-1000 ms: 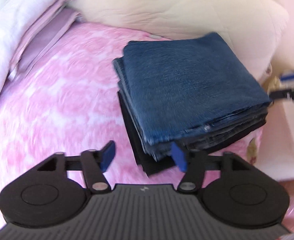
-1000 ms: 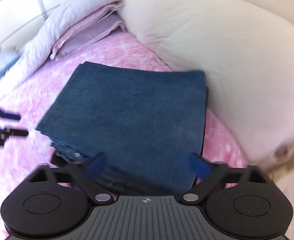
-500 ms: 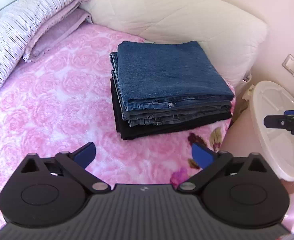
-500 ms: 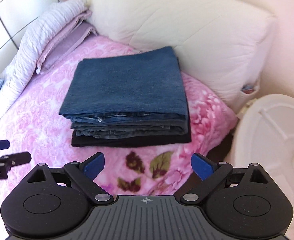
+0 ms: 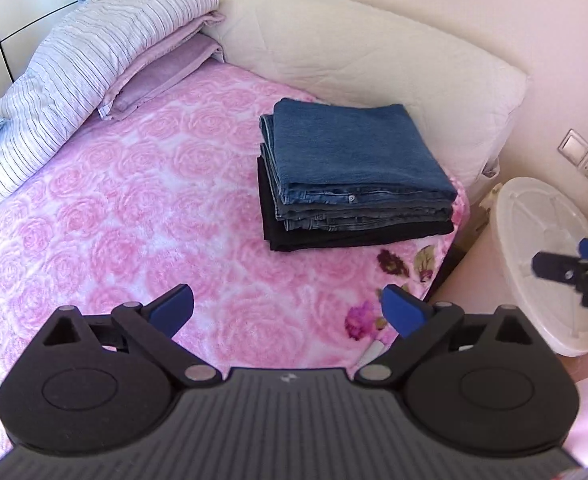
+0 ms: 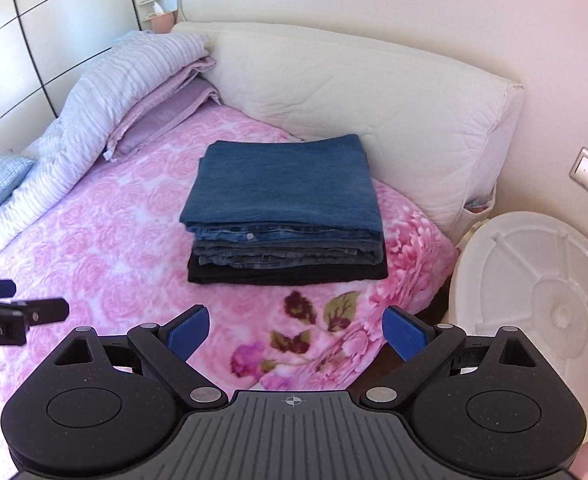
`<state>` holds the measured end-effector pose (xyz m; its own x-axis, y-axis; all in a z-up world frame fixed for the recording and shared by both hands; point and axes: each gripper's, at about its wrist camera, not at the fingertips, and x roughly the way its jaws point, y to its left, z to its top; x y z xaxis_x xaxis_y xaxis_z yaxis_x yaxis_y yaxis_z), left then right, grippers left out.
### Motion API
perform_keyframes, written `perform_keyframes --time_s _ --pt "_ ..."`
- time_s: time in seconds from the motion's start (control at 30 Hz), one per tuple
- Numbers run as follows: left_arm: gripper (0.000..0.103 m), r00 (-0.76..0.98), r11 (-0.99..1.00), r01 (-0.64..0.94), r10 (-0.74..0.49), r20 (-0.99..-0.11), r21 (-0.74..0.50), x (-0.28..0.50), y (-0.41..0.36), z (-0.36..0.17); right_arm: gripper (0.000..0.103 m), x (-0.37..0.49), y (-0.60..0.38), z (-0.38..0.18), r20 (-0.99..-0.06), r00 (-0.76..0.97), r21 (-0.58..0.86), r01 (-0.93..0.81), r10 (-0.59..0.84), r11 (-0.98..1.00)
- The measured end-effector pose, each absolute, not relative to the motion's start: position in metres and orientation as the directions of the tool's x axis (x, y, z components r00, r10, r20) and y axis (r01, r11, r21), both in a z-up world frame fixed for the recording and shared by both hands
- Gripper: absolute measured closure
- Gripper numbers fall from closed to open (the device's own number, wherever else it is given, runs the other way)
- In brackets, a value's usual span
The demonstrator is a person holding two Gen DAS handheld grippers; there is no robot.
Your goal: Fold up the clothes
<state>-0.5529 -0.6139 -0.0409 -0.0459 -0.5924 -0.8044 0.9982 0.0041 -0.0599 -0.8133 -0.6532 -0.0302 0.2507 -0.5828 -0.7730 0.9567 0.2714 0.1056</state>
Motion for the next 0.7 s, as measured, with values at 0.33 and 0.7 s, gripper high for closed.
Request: perform_keyframes --time_s 0.33,0.7 --pt "0.007 0.011 0.048 0.999 -0.618 -0.786 -0.023 -0.542 -0.596 -0.023 0.007 -0.799 -0.634 -0.024 -0.757 0.265 0.098 0.950 -0.597 0.298" --pt "0.007 0.020 0.038 0.999 -0.647 -0.762 -0.006 -0.557 -0.595 -0.013 0.007 -0.813 -0.632 -0.013 -0.741 0.231 0.076 0.962 -0.631 0.263"
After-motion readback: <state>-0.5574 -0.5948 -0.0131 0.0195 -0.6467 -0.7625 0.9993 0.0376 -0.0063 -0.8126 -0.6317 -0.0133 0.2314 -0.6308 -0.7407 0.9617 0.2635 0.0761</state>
